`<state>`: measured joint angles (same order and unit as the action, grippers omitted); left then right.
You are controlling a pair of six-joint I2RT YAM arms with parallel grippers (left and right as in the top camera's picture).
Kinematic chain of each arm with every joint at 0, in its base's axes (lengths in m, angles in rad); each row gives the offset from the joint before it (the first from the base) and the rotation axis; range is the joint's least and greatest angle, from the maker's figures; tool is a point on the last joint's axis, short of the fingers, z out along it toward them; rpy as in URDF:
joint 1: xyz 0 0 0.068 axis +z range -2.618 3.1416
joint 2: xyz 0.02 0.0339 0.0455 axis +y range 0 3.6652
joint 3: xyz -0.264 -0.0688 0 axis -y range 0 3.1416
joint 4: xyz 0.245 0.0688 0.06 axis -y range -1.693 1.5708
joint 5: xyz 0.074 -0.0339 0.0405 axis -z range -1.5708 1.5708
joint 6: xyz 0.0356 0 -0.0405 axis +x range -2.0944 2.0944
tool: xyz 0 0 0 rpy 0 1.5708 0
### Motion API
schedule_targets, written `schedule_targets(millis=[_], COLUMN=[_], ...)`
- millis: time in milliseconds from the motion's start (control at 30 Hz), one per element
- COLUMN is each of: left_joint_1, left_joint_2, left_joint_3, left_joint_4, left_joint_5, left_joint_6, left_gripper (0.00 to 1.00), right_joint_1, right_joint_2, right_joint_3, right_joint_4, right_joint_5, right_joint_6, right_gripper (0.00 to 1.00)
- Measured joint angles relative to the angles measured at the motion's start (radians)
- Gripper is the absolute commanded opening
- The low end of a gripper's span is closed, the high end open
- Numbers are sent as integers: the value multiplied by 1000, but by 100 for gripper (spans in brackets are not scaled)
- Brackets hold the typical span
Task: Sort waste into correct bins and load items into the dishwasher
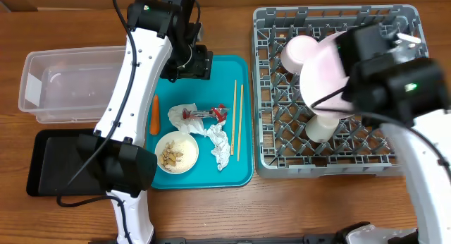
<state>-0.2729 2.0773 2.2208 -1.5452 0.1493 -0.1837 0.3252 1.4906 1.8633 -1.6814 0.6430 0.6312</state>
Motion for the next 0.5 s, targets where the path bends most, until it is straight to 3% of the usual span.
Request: schedule_targets(millis=[233, 500], left_joint_1=[14, 45], left_joint_2=[0, 0], left_joint_3=[0, 0], left_joint_4=[0, 4], left_joint_5=[-50, -58], left_joint_6=[0, 0], left_gripper=[75, 75], right_joint_1=[307, 359], right_joint_2=[2, 9], right_joint_3=[-179, -426], right_joint_4=[9, 138], right_joint_5=[349, 523], right_joint_6=[215, 258], right_gripper=[4, 4])
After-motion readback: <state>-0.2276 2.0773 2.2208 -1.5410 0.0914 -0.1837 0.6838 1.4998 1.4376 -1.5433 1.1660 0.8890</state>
